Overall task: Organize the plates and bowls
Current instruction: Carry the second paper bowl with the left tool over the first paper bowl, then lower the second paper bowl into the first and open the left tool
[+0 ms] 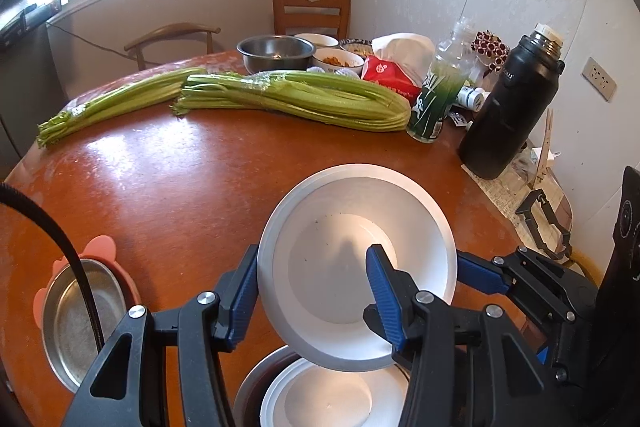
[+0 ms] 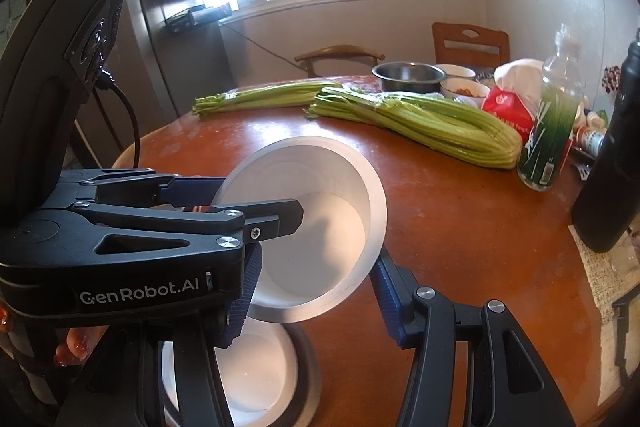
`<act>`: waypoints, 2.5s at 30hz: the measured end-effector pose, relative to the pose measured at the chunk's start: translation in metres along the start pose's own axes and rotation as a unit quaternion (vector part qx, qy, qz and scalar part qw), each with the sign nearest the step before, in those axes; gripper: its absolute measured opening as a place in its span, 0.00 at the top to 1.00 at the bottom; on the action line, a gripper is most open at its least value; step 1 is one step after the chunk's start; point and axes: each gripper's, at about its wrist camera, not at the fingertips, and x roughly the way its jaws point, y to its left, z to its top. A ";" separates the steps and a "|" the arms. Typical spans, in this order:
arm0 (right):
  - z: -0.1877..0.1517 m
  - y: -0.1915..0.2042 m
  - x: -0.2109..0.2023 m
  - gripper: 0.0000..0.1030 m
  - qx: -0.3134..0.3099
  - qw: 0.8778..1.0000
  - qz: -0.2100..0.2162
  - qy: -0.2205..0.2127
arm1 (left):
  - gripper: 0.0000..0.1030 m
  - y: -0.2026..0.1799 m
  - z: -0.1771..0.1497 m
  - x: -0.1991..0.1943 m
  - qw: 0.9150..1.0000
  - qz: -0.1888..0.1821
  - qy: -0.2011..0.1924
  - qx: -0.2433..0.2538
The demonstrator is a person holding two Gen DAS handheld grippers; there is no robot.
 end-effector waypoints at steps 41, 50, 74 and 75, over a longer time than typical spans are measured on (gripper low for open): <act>-0.035 0.054 -0.049 0.44 -0.046 0.999 0.026 -0.013 | 0.49 0.004 -0.064 -0.069 0.999 0.018 -0.031 -0.011; -0.049 0.051 -0.040 0.44 -0.042 0.999 0.028 0.008 | 0.48 0.006 -0.075 -0.054 1.000 0.012 -0.012 -0.020; -0.067 0.041 -0.025 0.44 -0.035 0.998 0.030 0.045 | 0.48 0.003 -0.087 -0.024 0.999 0.006 0.022 -0.026; -0.067 0.041 -0.026 0.44 -0.035 0.998 0.032 0.045 | 0.49 0.002 -0.088 -0.024 0.999 0.007 0.022 -0.026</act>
